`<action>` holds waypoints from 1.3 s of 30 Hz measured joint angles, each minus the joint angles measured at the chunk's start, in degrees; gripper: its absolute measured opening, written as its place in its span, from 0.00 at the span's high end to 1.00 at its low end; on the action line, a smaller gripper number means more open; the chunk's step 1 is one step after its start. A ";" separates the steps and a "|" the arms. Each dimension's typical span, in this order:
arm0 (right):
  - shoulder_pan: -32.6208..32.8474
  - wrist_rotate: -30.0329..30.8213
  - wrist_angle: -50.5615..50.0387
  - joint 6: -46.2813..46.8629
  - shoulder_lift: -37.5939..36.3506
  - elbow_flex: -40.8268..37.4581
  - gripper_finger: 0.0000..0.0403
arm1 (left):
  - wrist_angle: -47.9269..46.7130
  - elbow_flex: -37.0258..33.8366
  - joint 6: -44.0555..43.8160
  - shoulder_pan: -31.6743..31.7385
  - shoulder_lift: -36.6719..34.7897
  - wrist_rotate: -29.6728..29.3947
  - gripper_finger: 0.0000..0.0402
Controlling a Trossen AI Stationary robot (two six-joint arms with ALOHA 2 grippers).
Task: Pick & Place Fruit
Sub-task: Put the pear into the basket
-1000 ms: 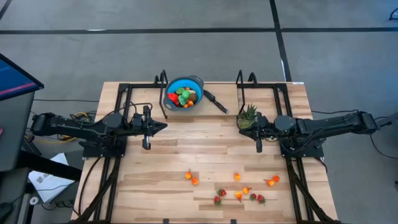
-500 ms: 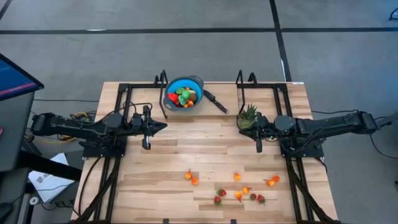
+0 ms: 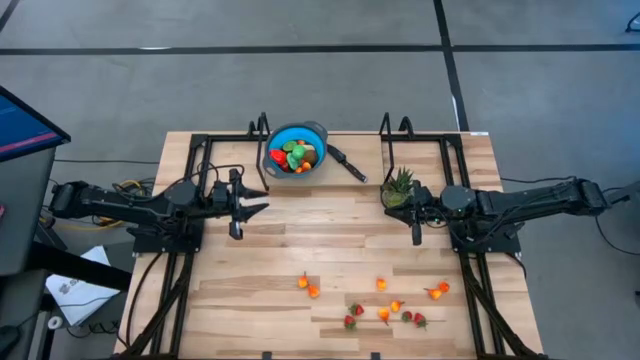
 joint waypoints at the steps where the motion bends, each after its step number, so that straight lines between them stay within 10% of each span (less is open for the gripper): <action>1: 0.00 0.00 0.00 0.00 0.00 0.00 1.00 | 0.10 0.00 -0.01 0.00 0.00 0.00 0.66; 39: 1.60 -0.13 -0.63 8.99 0.00 0.00 1.00 | 0.72 0.00 -0.04 -0.02 -0.02 -0.15 0.57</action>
